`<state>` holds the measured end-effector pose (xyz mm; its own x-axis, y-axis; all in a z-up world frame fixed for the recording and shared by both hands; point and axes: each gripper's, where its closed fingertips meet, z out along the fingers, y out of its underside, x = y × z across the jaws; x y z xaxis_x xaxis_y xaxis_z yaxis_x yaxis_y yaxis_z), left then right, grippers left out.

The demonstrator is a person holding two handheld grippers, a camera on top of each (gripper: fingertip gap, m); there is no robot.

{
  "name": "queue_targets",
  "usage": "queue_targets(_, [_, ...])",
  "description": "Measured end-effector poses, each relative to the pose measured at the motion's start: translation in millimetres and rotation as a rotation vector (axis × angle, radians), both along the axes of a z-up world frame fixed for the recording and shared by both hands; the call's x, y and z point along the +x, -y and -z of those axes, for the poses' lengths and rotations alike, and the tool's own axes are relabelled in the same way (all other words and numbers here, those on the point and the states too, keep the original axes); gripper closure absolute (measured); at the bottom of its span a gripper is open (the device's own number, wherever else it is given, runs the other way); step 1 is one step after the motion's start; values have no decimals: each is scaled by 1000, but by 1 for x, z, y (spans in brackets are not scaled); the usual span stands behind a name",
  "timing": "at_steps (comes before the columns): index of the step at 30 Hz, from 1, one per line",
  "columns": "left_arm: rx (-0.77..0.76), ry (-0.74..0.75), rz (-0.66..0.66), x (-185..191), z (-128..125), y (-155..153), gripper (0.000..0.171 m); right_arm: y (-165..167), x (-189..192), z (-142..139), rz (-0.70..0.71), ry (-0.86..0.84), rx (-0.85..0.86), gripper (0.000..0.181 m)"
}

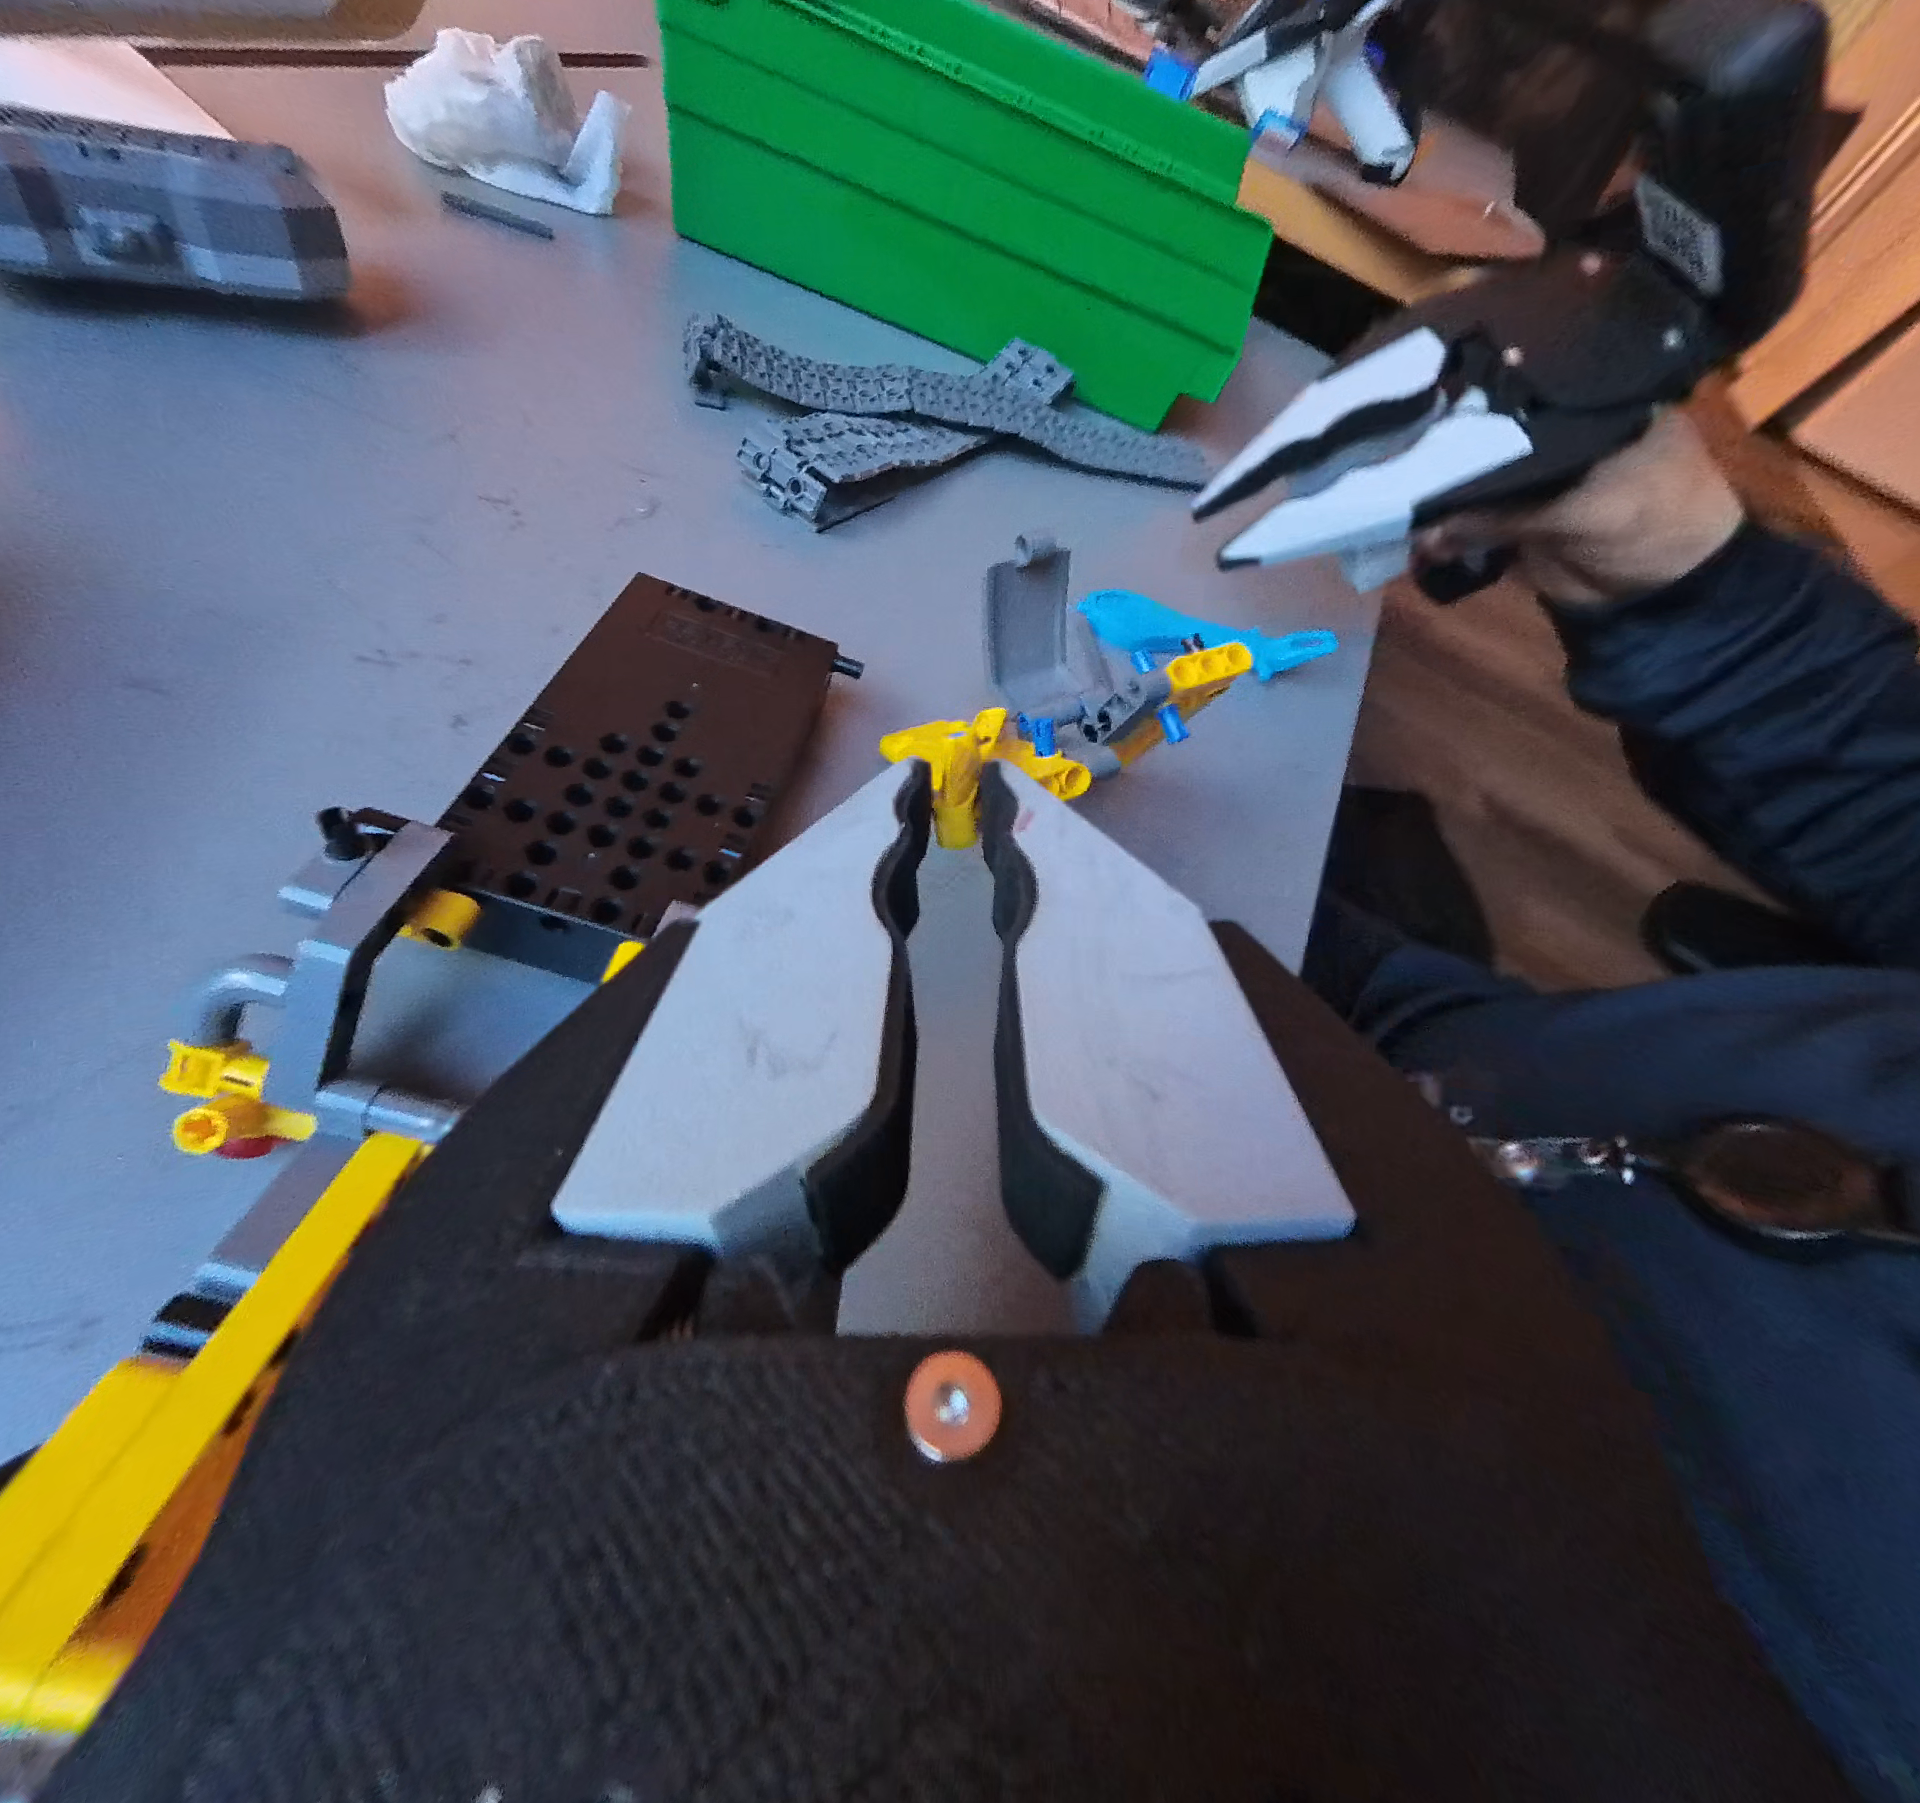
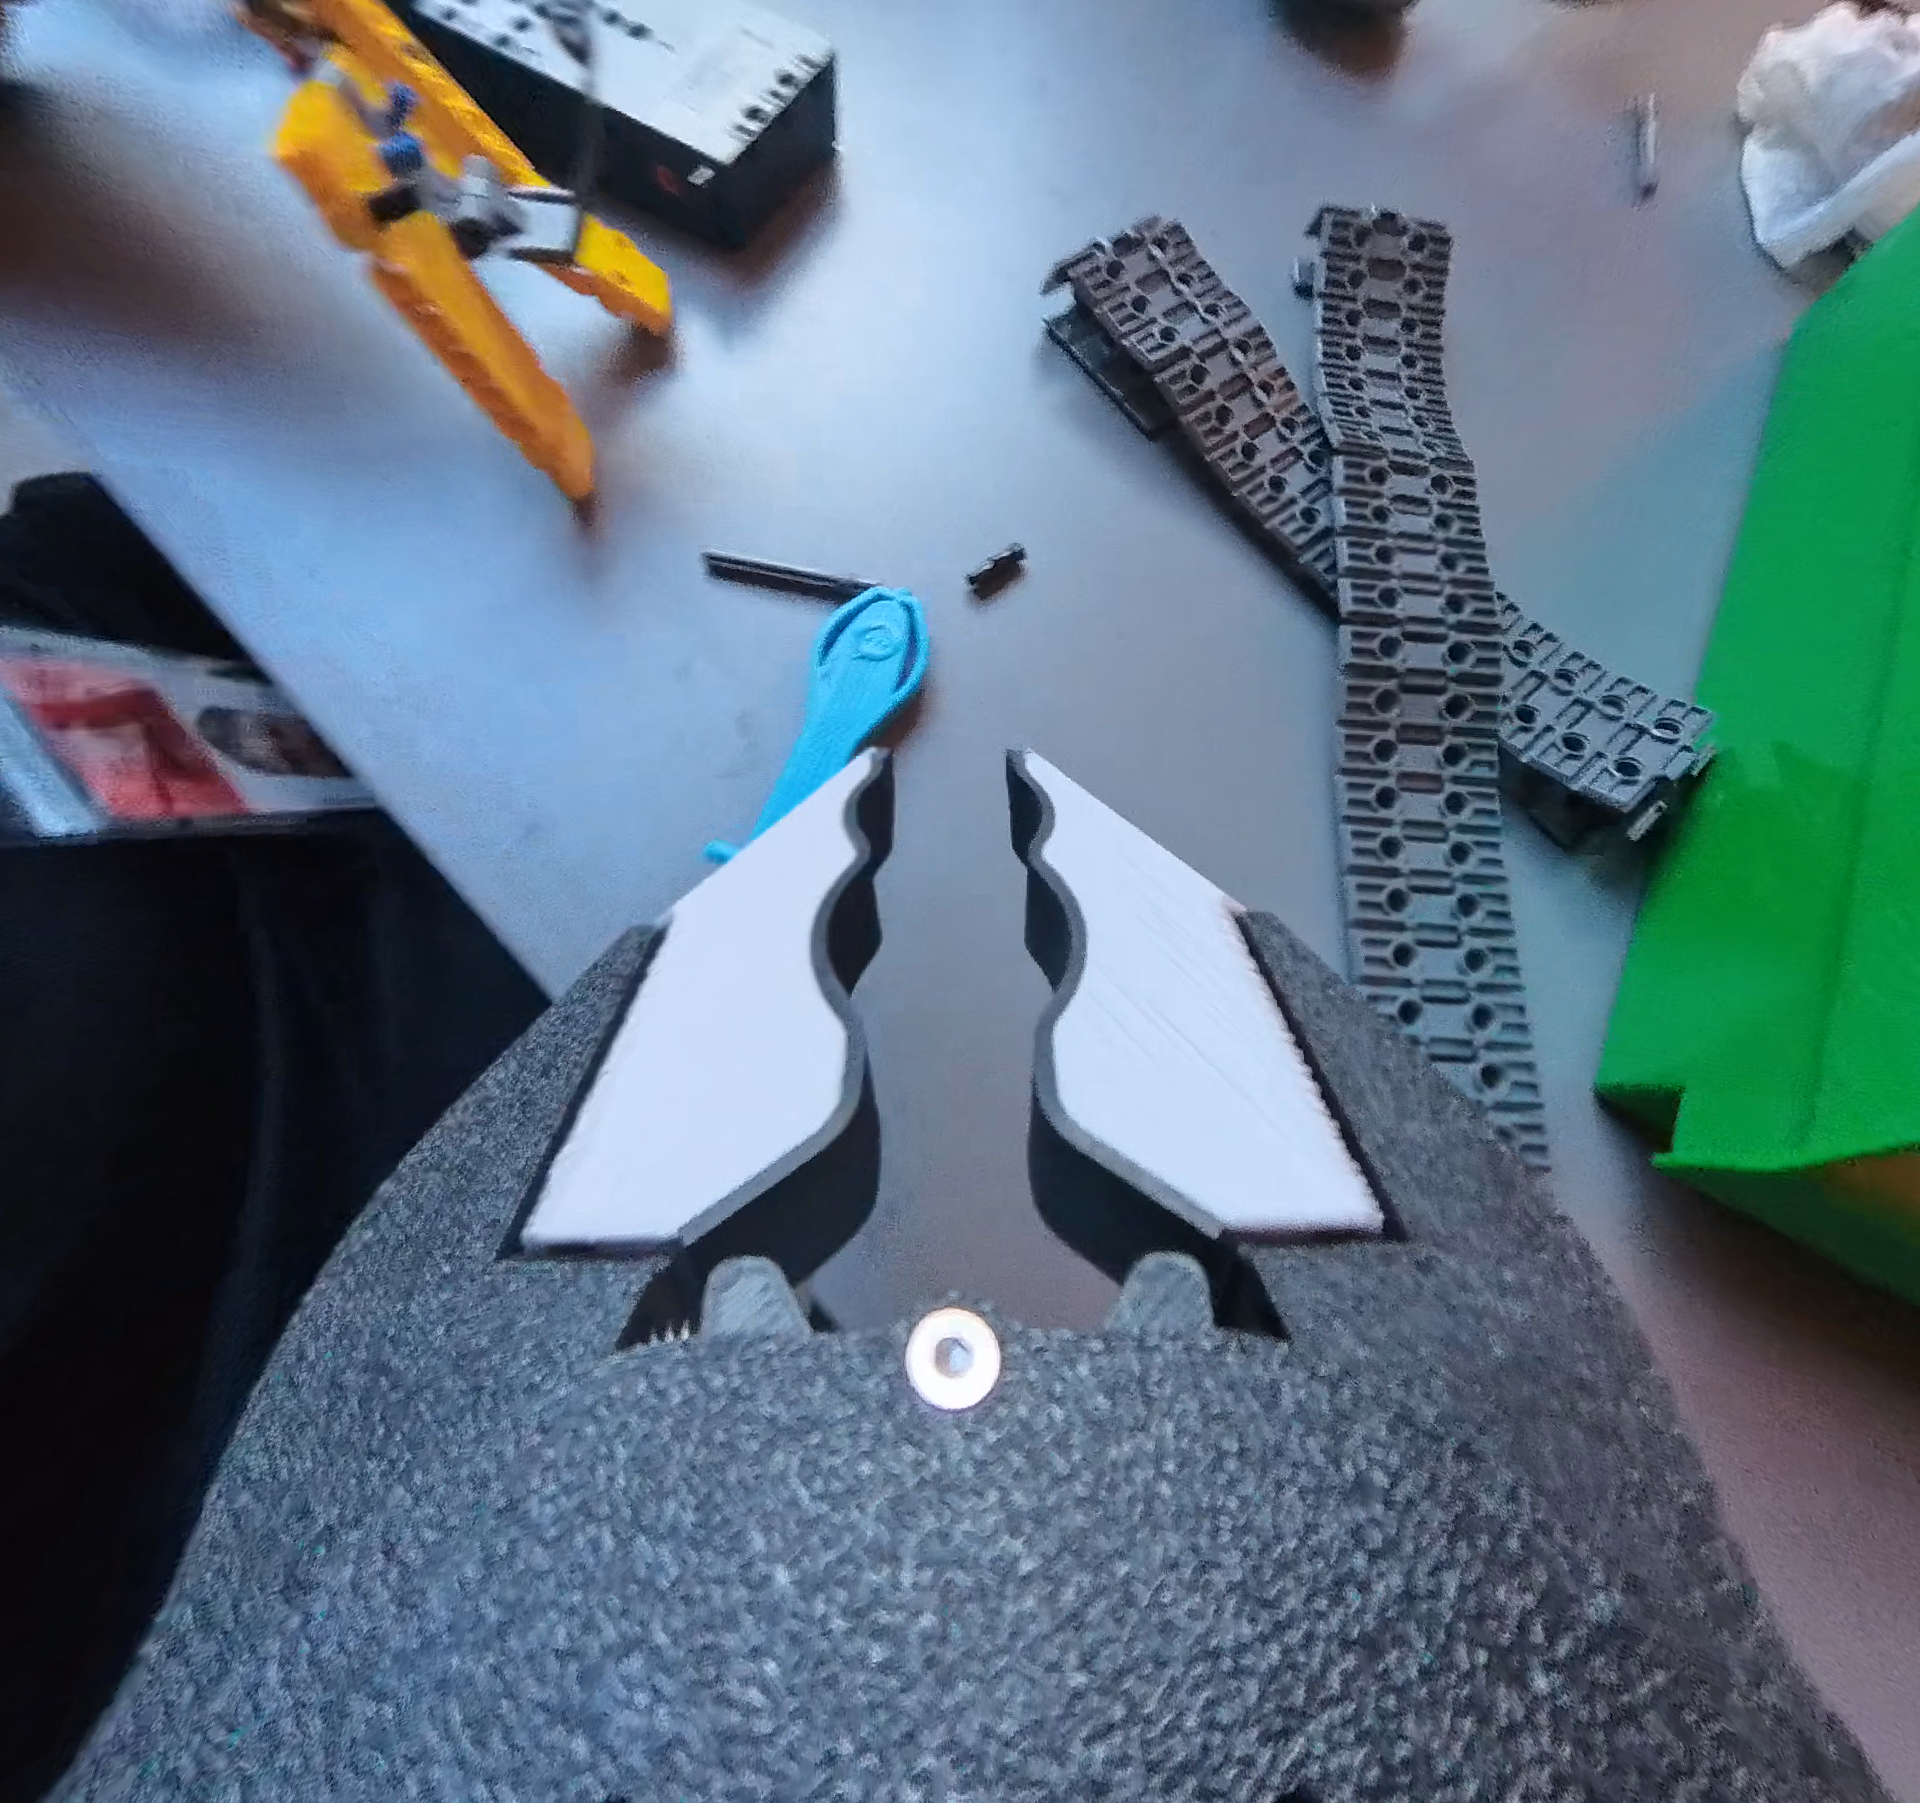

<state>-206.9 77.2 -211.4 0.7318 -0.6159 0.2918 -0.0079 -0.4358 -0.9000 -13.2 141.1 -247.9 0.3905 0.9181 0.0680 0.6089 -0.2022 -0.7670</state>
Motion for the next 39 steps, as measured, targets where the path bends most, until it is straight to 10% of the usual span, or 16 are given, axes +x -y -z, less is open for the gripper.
queue_targets(8, [47,-48,20,0,-1,6,164,-40,-48,4,-12,14,-88,160])
queue_targets(13, [40,-28,30,-3,-2,5,164,-149,-62,-37,154,116,134,161])
queue_targets(21, [89,30,-25,-28,-13,4,165,-294,-122,-14,243,491,19,170])
queue_targets(39, [129,126,5,-31,-26,10,165,-319,-112,35,247,770,-150,181])
